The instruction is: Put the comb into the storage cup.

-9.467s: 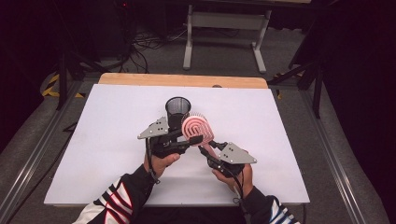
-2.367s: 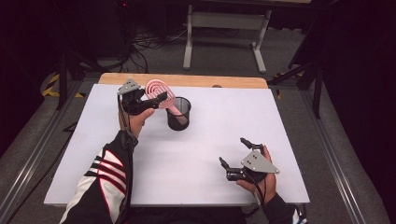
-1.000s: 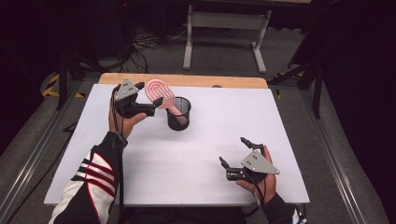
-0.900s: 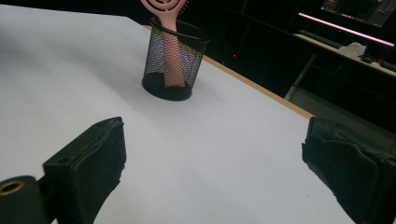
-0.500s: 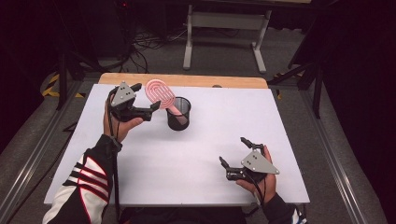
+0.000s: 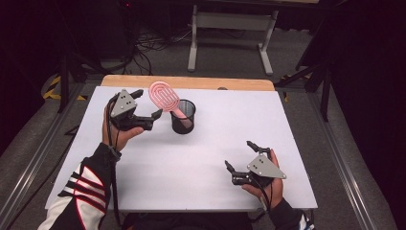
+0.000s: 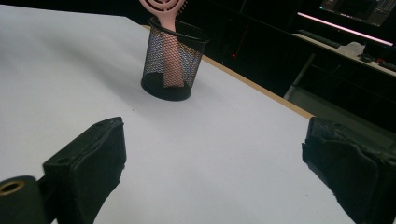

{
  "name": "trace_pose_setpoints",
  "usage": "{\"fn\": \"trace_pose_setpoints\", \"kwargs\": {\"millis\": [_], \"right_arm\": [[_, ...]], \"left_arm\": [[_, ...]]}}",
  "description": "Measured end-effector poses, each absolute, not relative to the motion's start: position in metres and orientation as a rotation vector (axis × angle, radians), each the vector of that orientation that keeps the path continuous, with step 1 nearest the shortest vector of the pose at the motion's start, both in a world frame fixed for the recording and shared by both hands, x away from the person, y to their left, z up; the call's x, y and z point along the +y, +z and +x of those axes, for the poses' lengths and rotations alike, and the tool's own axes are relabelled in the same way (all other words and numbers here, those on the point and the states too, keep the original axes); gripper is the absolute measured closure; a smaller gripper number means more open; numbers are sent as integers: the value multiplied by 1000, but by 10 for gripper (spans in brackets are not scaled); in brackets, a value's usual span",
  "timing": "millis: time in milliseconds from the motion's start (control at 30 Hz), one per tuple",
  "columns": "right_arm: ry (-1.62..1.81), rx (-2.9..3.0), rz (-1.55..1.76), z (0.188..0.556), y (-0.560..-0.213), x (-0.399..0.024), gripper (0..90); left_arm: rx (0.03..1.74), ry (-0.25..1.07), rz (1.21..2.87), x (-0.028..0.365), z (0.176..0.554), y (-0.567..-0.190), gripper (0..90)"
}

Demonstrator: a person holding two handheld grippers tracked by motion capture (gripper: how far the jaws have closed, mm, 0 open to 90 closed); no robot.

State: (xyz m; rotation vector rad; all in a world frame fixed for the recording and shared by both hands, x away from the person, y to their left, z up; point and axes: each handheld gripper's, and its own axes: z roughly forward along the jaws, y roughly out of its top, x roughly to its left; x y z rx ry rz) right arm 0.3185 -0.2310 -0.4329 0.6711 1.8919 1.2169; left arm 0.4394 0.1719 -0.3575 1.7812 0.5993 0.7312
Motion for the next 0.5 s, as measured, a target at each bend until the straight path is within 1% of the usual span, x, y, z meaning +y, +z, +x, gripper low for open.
{"fn": "trace_pose_setpoints", "kwargs": {"millis": [500], "right_arm": [[1212,1881,676,318,-432,-232,68]], "left_arm": [[537,725,1803,172,419,-362,82]]}}
